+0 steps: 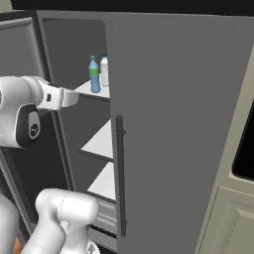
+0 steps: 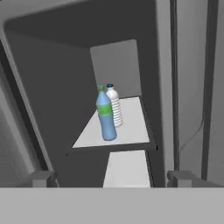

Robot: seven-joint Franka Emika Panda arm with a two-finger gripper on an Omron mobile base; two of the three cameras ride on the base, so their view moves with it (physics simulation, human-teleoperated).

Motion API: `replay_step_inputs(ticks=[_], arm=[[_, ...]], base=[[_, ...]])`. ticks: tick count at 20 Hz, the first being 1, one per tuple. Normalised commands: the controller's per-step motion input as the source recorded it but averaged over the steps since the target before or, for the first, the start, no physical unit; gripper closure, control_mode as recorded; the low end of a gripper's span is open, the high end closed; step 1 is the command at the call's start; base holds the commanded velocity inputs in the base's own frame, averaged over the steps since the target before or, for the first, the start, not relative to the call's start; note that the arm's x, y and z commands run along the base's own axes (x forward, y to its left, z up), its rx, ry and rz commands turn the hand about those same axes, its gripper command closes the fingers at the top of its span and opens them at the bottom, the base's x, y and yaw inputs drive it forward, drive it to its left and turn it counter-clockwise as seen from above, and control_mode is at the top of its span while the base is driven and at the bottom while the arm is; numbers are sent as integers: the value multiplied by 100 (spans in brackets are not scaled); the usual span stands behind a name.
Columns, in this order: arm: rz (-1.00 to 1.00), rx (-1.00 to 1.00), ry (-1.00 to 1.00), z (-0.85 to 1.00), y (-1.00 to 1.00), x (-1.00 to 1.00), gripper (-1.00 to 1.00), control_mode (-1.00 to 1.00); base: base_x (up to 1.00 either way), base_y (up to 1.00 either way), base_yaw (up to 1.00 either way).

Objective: Take the bottled waters from the counter and place them in the freezer to freeze. Close the freezer door after placing the bottles.

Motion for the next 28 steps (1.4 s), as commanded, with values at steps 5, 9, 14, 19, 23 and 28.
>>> replay_step_inputs(ticks=[5,9,14,19,23,28], arm=[[0,0,22,-5,-8,-47,-100,-100],[0,-4,33,-2,-16,-37,-100,-100],[0,-2,32,-26,-27,-33,-100,-100],[0,-2,23,-52,-28,-31,-100,-100],[0,-1,9,-63,-11,-30,-100,-100],[0,0,4,-55,-2,-9,-100,-100]], base=[[0,0,0],[0,0,0],[0,0,0],[0,0,0],[0,0,0],[0,0,0]])
